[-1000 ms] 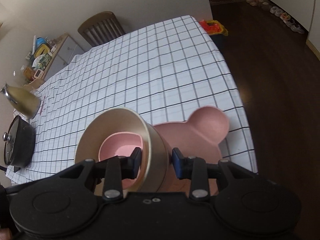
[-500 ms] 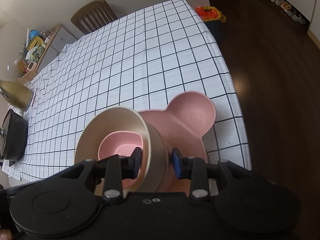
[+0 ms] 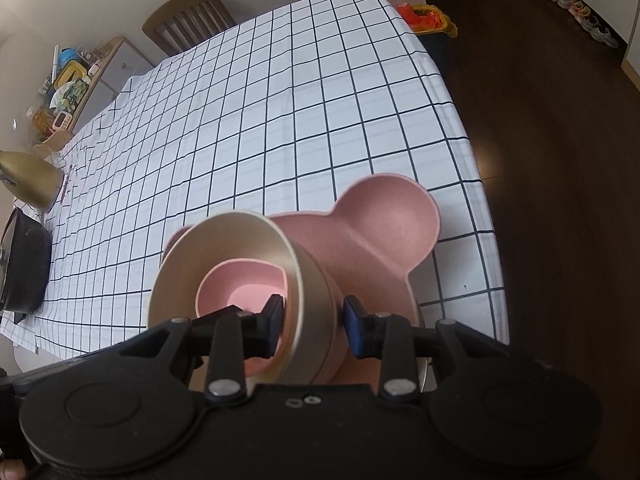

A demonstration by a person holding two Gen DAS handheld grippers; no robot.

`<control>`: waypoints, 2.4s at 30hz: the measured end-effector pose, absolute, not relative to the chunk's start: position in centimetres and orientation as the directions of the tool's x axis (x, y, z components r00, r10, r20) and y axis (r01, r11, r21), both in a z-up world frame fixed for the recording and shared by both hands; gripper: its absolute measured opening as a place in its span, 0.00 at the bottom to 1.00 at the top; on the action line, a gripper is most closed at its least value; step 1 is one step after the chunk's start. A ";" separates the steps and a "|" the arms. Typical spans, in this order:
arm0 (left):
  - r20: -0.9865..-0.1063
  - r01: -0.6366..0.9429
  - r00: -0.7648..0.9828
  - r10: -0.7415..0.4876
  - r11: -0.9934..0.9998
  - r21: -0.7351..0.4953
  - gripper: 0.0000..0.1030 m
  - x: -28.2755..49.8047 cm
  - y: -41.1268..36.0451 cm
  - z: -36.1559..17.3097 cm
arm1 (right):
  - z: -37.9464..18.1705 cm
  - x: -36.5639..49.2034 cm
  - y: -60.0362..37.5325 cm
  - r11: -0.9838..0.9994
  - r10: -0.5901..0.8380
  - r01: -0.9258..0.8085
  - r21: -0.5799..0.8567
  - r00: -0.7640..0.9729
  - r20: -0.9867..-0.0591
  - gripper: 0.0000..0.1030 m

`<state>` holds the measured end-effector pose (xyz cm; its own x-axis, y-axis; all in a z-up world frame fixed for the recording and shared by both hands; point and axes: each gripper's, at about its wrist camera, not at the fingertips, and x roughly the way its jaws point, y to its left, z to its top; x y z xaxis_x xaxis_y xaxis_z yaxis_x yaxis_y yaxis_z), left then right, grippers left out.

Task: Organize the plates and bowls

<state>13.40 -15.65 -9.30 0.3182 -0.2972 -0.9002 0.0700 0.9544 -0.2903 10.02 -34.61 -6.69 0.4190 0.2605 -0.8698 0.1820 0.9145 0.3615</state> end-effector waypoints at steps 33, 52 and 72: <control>-0.812 0.110 0.534 -0.236 0.971 -0.210 0.60 7.2 -13.1 -3.8 | -1.8 4.9 -34.3 0.947 0.264 -0.018 0.320 0.609 -0.748 0.62; -0.731 0.199 0.632 -0.258 0.965 -0.169 0.90 0.3 -8.1 -0.6 | 1.5 -4.8 -31.0 0.973 0.196 -0.087 0.214 0.803 -0.563 1.00; -0.707 0.278 0.649 -0.282 0.952 -0.124 0.98 -5.4 -7.4 0.0 | 0.8 -11.3 -29.5 0.993 0.009 0.047 0.106 0.879 -0.476 1.00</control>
